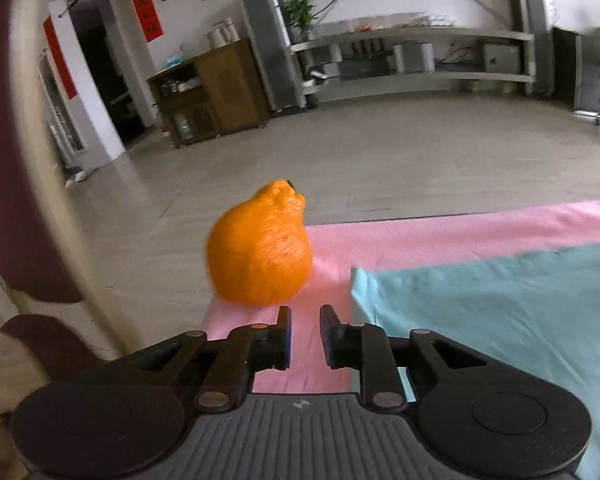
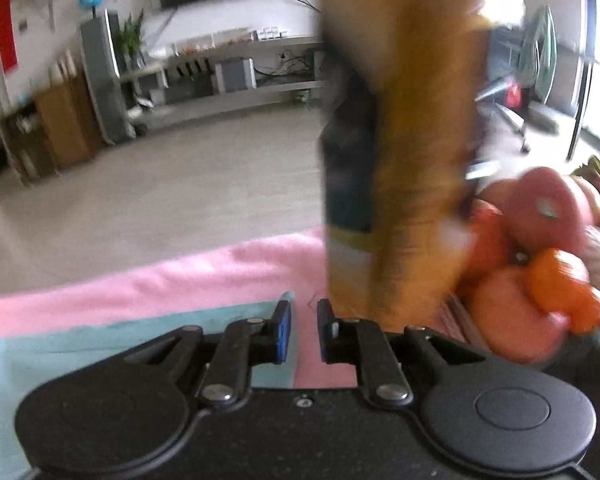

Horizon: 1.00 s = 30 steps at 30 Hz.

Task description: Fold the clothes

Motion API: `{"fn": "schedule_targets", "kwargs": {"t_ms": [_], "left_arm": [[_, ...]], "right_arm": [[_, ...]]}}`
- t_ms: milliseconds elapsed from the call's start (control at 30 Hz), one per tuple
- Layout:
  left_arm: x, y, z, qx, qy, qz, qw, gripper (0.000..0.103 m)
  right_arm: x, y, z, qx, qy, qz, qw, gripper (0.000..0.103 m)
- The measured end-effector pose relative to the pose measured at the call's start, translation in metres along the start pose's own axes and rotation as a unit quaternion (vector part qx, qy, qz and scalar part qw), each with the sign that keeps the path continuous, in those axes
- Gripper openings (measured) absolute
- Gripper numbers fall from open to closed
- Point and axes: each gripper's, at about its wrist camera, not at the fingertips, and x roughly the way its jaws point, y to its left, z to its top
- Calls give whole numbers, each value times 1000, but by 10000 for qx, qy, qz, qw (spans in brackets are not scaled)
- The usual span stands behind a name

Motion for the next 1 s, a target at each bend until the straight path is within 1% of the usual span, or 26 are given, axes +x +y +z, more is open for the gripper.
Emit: {"fn": "schedule_targets", "kwargs": {"t_ms": [67, 133, 167, 233, 333, 400, 533, 600, 700, 833, 933, 1000], "left_arm": [[-41, 12, -16, 27, 8, -185, 9998, 23], [-81, 22, -40, -8, 51, -443, 9990, 23], [-101, 27, -52, -26, 73, -572, 9983, 23], [-136, 35, -78, -68, 140, -825, 9965, 23], [-162, 33, -129, -174, 407, -1159, 9923, 24], [-166, 21, -160, -265, 581, -1285, 9897, 24], [-166, -5, -210, -576, 784, -1464, 9844, 22], [-162, -18, -225, -626, 930, -1558, 9814, 20], [-163, -31, -229, -376, 901, -1630, 9818, 20], [-164, -43, -231, -262, 789, -1871, 9788, 22], [-161, -49, -236, -70, 704, -1802, 9811, 23], [-160, -50, -238, 14, 633, -1796, 9817, 24]], "right_arm": [[-48, -19, -1, 154, 37, 324, 9993, 20], [-97, -40, -7, 243, 62, 631, 9977, 24], [-118, -52, -11, 286, 64, 743, 9968, 27], [-155, -75, -24, 432, 113, 994, 9940, 30], [-195, -98, -50, 689, 263, 1281, 9890, 35], [-211, -108, -77, 824, 424, 1410, 9857, 36], [-206, -134, -129, 1289, 593, 1554, 9776, 37], [-198, -151, -151, 1667, 509, 1525, 9728, 37], [-188, -171, -165, 2065, 536, 1346, 9677, 37], [-174, -197, -183, 2589, 571, 1105, 9579, 37], [-163, -211, -193, 2938, 678, 828, 9498, 37], [-154, -213, -193, 3023, 725, 730, 9477, 37]]}}
